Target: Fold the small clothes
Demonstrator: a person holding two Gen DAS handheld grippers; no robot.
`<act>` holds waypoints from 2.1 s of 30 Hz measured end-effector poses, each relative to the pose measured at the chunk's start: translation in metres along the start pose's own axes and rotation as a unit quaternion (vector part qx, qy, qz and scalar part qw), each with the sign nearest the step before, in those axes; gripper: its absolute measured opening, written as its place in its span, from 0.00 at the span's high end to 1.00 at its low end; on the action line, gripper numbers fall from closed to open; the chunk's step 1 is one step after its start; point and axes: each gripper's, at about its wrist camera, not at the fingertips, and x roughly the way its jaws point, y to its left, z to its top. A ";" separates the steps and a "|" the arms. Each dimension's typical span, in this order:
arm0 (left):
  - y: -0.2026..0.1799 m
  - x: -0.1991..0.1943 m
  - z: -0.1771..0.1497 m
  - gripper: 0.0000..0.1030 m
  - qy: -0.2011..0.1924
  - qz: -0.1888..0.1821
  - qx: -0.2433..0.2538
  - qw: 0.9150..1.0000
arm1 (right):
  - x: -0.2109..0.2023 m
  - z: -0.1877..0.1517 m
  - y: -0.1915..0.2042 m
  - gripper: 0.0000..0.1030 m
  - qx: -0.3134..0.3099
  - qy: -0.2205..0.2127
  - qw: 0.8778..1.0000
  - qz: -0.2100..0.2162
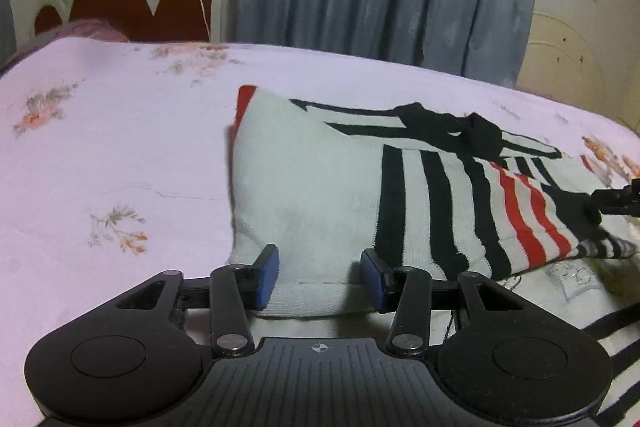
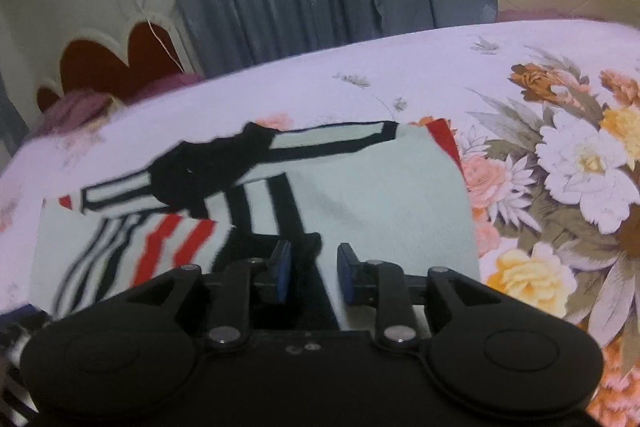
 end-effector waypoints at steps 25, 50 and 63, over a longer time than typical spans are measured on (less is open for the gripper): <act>0.016 0.101 0.098 0.34 0.027 0.003 0.033 0.999 | 0.057 0.054 0.019 0.62 -0.062 0.036 0.997 -0.011; -0.034 0.044 0.060 0.26 0.024 -0.019 0.061 0.998 | 0.043 0.012 0.053 0.75 -0.154 0.058 0.985 -0.045; -0.030 0.036 0.042 0.25 0.039 -0.025 0.057 0.997 | 0.023 -0.004 0.051 0.73 -0.122 0.045 0.991 -0.034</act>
